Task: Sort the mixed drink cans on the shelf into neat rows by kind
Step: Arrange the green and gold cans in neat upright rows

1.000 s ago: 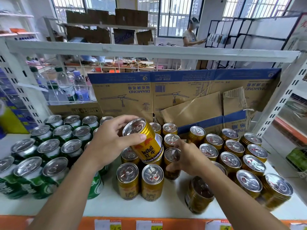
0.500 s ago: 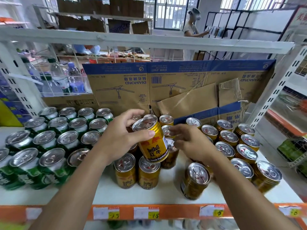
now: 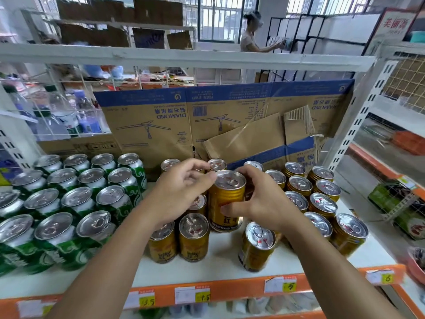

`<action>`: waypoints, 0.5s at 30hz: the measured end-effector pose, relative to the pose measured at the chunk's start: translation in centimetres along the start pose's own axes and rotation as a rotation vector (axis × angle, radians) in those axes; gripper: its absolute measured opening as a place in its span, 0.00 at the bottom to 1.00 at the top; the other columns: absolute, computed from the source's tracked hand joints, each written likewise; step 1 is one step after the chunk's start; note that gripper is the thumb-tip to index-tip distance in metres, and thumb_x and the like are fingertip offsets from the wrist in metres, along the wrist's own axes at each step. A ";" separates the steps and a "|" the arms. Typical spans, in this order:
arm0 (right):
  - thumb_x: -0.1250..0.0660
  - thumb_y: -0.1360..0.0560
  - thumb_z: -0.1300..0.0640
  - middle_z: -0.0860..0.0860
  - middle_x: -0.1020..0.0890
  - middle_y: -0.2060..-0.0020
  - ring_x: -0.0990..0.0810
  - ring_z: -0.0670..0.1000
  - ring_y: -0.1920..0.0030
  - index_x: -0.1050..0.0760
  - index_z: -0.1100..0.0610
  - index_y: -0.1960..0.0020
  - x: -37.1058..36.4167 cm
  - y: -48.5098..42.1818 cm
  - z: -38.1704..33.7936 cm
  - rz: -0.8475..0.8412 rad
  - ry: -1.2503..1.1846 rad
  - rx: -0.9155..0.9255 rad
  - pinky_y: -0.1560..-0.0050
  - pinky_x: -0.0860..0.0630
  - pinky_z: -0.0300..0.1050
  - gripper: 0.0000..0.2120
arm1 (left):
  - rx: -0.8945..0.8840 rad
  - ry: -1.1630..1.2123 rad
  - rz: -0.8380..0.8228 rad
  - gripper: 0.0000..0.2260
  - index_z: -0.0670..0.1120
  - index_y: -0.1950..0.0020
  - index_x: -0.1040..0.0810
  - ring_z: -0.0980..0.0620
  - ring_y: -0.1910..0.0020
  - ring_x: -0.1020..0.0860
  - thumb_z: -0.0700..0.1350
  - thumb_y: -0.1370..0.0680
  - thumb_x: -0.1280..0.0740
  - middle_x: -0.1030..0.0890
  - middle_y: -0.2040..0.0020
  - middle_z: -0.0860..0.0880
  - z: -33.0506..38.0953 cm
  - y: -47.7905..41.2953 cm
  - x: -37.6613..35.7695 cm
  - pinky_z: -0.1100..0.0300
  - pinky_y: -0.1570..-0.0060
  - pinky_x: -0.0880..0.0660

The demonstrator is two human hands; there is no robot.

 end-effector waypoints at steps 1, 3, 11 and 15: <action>0.19 0.40 0.53 0.43 0.19 0.54 0.19 0.43 0.55 0.29 0.50 0.42 0.0 0.1 0.4 0.010 0.016 -0.020 0.54 0.21 0.43 0.31 | -0.001 -0.093 0.011 0.19 0.57 0.41 0.24 0.61 0.50 0.22 0.63 0.28 0.35 0.20 0.48 0.58 -0.6 0.2 0.3 0.64 0.53 0.24; 0.19 0.40 0.52 0.43 0.20 0.52 0.20 0.43 0.53 0.30 0.49 0.42 -0.2 0.4 1.1 0.009 0.041 -0.065 0.54 0.21 0.43 0.31 | 0.023 -0.340 -0.008 0.15 0.57 0.41 0.24 0.61 0.49 0.23 0.58 0.25 0.33 0.23 0.47 0.59 -2.1 0.7 0.4 0.61 0.51 0.25; 0.18 0.42 0.47 0.42 0.22 0.48 0.21 0.46 0.49 0.34 0.47 0.37 -2.7 0.8 3.1 -0.079 0.168 -0.189 0.55 0.23 0.38 0.38 | 0.092 -0.711 -0.216 0.30 0.53 0.27 0.34 0.53 0.28 0.38 0.60 0.26 0.32 0.38 0.26 0.55 -5.7 2.3 -1.9 0.55 0.30 0.39; 0.18 0.44 0.45 0.45 0.20 0.47 0.21 0.47 0.50 0.34 0.46 0.39 -3.3 0.8 3.7 -0.124 0.250 -0.238 0.52 0.20 0.45 0.39 | 0.075 -0.676 -0.192 0.28 0.54 0.28 0.32 0.53 0.30 0.36 0.59 0.25 0.31 0.36 0.29 0.57 -5.9 2.6 -1.8 0.54 0.30 0.40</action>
Point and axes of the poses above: each hand's wrist, its own y-axis away from the middle knuckle, its own x-axis out of the back of the hand, z = x × y, the point moved 2 cm from there along -y, towards the middle knuckle
